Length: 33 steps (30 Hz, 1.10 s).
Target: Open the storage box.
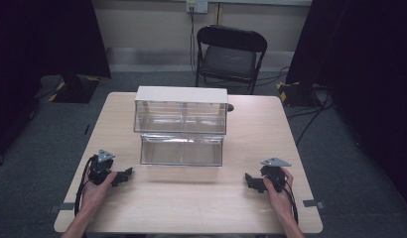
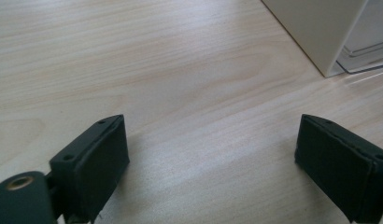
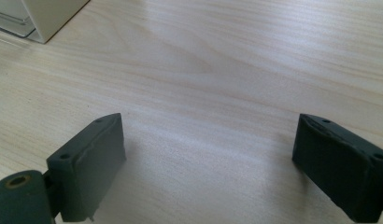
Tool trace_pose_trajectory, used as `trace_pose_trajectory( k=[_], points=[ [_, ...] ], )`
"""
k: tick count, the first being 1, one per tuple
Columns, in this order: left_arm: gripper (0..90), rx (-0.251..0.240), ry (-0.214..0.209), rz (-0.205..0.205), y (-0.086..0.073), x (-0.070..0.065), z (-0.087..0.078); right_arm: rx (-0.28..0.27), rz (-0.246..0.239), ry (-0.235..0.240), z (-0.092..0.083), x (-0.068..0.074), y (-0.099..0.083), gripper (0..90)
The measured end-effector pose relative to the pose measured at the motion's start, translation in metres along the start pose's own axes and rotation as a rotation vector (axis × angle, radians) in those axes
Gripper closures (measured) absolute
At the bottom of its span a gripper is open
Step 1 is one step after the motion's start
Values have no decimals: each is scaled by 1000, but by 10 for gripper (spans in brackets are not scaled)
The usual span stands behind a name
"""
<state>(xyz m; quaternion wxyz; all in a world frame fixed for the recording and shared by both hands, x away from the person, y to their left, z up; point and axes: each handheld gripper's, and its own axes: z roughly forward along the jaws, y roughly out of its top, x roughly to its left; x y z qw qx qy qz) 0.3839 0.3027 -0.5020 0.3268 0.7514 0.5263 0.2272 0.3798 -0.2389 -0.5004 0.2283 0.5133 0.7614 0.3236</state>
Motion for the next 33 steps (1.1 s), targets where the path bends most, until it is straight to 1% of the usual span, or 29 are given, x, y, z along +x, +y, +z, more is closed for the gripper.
trace_pose_trajectory(
  k=[4, 9, 11, 13, 15, 16, 20, 22, 24, 25, 27, 29, 31, 33],
  points=[
    [145, 2, -2, 0, 0, 1, -2, -1, -1, 0, 0, 0, 0, 86],
    [159, 10, 0, 0, 0, 0, -4, 0, 0, 0, 0, 0, 0, 86],
    [162, 9, -26, -12, 1, -1, -5, 0, -1, 0, 0, 0, 0, 86],
    [162, 9, -30, -4, 2, -1, -7, 0, 0, 0, 0, 0, 0, 86],
    [165, -6, -40, -13, 4, -2, -10, 0, 0, 0, 0, 0, 0, 86],
    [165, -6, -40, -13, 4, -2, -10, 0, 0, 0, 0, 0, 0, 86],
    [171, -23, -65, -7, 6, -6, -13, 0, 0, 0, 0, 0, 0, 86],
    [173, -42, -74, 1, 6, -8, -15, 0, 0, 0, 0, 0, 0, 86],
    [208, -56, -71, -2, 7, -10, -17, 0, 0, 0, 0, 0, 0, 86],
    [216, -72, -74, -4, 8, -12, -18, 0, 0, 0, 0, 0, 0, 86],
    [219, -78, -73, 11, 9, -14, -20, 0, 0, 0, 0, 0, 0, 86],
    [221, -86, -88, 7, 11, -16, -20, 0, 0, 0, 0, 0, 0, 86],
    [220, -93, -90, 9, 11, -17, -21, 0, 0, 0, 0, 0, 0, 86],
    [220, -102, -102, 5, 12, -20, -22, 0, 0, 0, 0, 0, 0, 86]
  ],
)
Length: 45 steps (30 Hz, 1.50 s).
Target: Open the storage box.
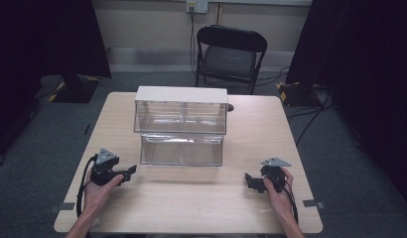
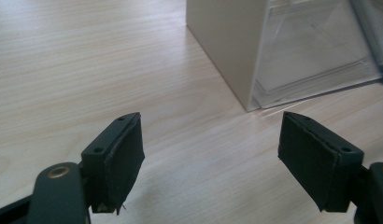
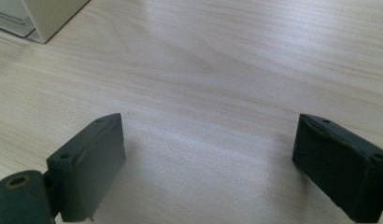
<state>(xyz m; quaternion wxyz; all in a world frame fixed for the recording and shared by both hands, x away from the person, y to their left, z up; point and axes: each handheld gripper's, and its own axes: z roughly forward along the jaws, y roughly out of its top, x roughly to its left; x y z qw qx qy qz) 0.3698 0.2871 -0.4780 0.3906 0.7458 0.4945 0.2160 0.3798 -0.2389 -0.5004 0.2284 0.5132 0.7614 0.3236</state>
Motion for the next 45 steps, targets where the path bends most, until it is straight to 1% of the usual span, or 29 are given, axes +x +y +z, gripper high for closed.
trace_pose_trajectory(
  k=[3, 4, 5, 6, 13, 14, 15, 19, 20, 21, 22, 26, 27, 28, 30, 31, 33, 34, 35, 37, 39, 40, 43, 44, 45],
  points=[
    [220, -11, -24, 9, 1, -2, -1, 0, 0, 0, 0, 0, 0, 86],
    [217, -18, -47, -1, 0, -3, -2, 0, 0, 0, 0, 0, 0, 86],
    [216, -18, -47, -1, 0, -3, -2, 0, 0, 0, 0, 0, 0, 86],
    [216, -23, -59, -4, 0, -4, -2, 0, 0, 0, 0, 0, 0, 86],
    [205, -24, -108, 42, 3, -16, -1, 0, 0, 0, 0, 0, 0, 86],
    [201, -26, -114, 44, 4, -17, -1, 0, 0, 0, 0, 0, 0, 86],
    [199, -34, -130, 37, 4, -19, -1, 0, 0, 0, 0, 0, 0, 86],
    [193, -27, -125, 65, 6, -23, 1, 0, 0, 0, 0, 0, 0, 86],
    [193, -30, -129, 62, 6, -23, 2, 0, 0, 0, 0, 0, 0, 86],
    [192, -32, -128, 72, 7, -24, 3, 0, 0, 0, 0, 0, 0, 86],
    [192, -32, -128, 72, 7, -24, 3, 0, 0, 0, 0, 0, 0, 86],
    [189, -50, -136, 66, 10, -26, 4, 0, 0, 0, 0, 0, 0, 86],
    [189, -55, -144, 55, 10, -26, 4, 0, 0, 0, 0, 0, 0, 86],
    [189, -51, -151, 53, 11, -26, 5, 0, 0, 0, 0, 0, 0, 85],
    [191, -51, -148, 51, 12, -27, 6, 0, 0, 0, 0, 0, 0, 86],
    [191, -50, -147, 58, 12, -27, 7, 0, 0, 0, 0, 0, 0, 86],
    [191, -52, -155, 52, 12, -27, 7, 0, 0, 0, 0, 0, 0, 86],
    [191, -58, -156, 40, 13, -28, 8, 0, -1, 0, 0, 0, 0, 86],
    [190, -61, -157, 38, 13, -28, 8, 0, 0, 0, 0, 0, 0, 86],
    [172, -54, -161, 25, 14, -28, 11, 0, 0, 0, 0, 0, 0, 86],
    [172, -50, -161, 26, 14, -28, 12, 0, 0, 0, 0, 0, 0, 85],
    [171, -53, -170, 24, 14, -28, 13, -1, 0, 0, 0, 0, 0, 86],
    [168, -59, -177, 20, 15, -28, 12, 0, 0, 0, 0, 0, 0, 86],
    [167, -61, -179, 29, 15, -28, 10, 0, 0, 0, 0, 0, 0, 85],
    [169, -61, -179, 29, 15, -28, 10, -1, -1, 0, 0, 0, 0, 86]
  ],
)
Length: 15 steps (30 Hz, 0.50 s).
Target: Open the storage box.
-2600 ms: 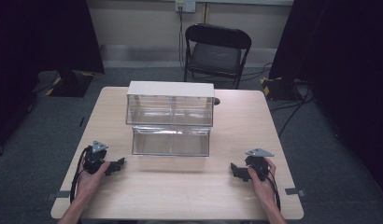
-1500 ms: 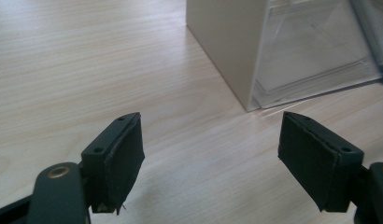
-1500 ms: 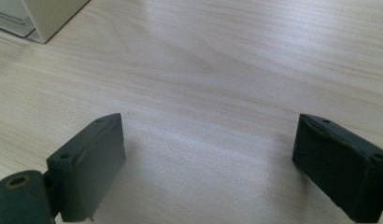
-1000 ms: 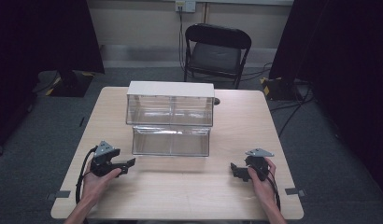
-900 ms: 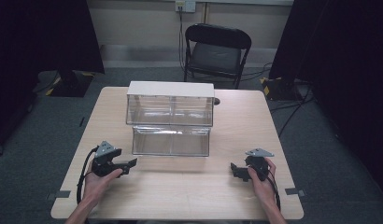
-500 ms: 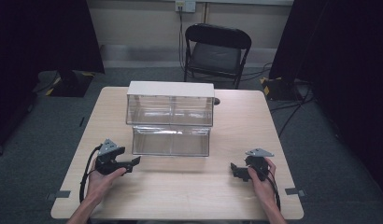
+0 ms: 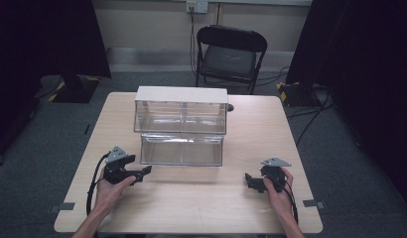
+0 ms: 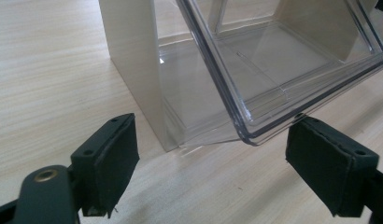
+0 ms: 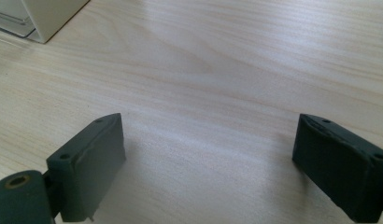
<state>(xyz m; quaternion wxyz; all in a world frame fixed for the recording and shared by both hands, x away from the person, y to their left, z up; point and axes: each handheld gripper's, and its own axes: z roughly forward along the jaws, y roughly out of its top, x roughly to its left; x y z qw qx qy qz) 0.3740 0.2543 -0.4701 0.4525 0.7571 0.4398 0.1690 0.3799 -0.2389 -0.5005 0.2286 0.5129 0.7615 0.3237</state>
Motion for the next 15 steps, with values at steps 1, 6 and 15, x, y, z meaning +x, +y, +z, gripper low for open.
trace_pose_trajectory(
  k=[1, 6, 15],
  points=[
    [169, -2, 2, 7, 0, -1, 0, 0, 0, 0, 0, 0, 0, 86],
    [175, -8, -9, 12, 0, -3, -1, 1, 1, 0, 0, 0, 0, 86],
    [203, -8, -14, 17, 1, -5, -2, 1, 1, 0, 0, 0, 0, 86]
  ],
)
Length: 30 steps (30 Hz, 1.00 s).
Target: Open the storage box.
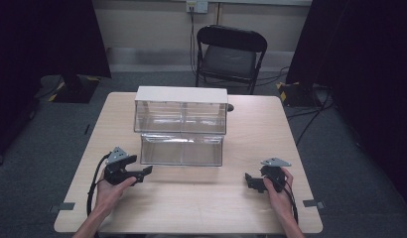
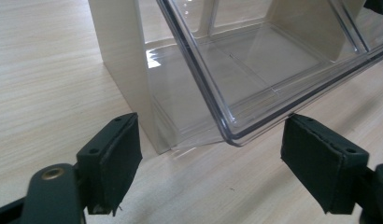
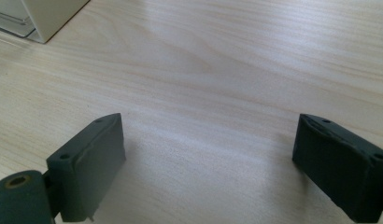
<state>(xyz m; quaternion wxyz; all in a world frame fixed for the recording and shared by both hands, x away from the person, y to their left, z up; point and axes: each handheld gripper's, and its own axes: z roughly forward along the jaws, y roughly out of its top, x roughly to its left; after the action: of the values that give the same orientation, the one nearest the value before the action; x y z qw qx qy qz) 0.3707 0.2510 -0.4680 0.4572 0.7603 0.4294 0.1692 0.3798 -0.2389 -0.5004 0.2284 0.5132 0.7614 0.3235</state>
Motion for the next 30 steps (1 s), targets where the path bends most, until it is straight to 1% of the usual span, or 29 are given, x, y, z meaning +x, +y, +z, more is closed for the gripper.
trace_pose_trajectory(
  k=[2, 4, 5, 11, 13, 14, 16, 19, 21, 23, 26, 27, 30],
  points=[
    [208, 0, -5, 7, 0, 0, 0, 0, 0, 0, 0, 0, 0, 86],
    [197, -7, -11, 4, 1, -1, -1, 0, 0, 0, 0, 0, 0, 86],
    [198, -8, -5, 9, 1, -2, -1, 0, 0, 0, 0, 0, 0, 86],
    [200, -7, -9, 9, 1, -1, -2, 0, 0, 0, 0, 0, 0, 85],
    [202, -11, -11, 12, 1, -1, -2, 0, 0, 0, 0, 0, 0, 86],
    [201, -16, -14, 5, 2, -1, -3, 0, 0, 0, 0, 0, 0, 86],
    [201, -19, -15, 13, 2, -1, -3, 0, 0, 0, 0, 0, 0, 86],
    [198, -27, -19, 7, 1, -1, -3, -1, -1, 0, 0, 0, 0, 85],
    [198, -27, -18, 15, 2, -2, -4, -1, -1, 0, 0, 0, 0, 85],
    [197, -31, -21, 14, 2, -2, -4, -1, -1, 0, 0, 0, 0, 85],
    [197, -36, -19, 11, 2, -2, -4, -1, -1, 0, 0, 0, 0, 86],
    [197, -39, -15, 19, 3, -2, -5, 0, -1, 0, 0, 0, 0, 86],
    [198, -46, -21, 11, 3, -2, -5, -1, -1, 0, 0, 0, 0, 85]
  ],
)
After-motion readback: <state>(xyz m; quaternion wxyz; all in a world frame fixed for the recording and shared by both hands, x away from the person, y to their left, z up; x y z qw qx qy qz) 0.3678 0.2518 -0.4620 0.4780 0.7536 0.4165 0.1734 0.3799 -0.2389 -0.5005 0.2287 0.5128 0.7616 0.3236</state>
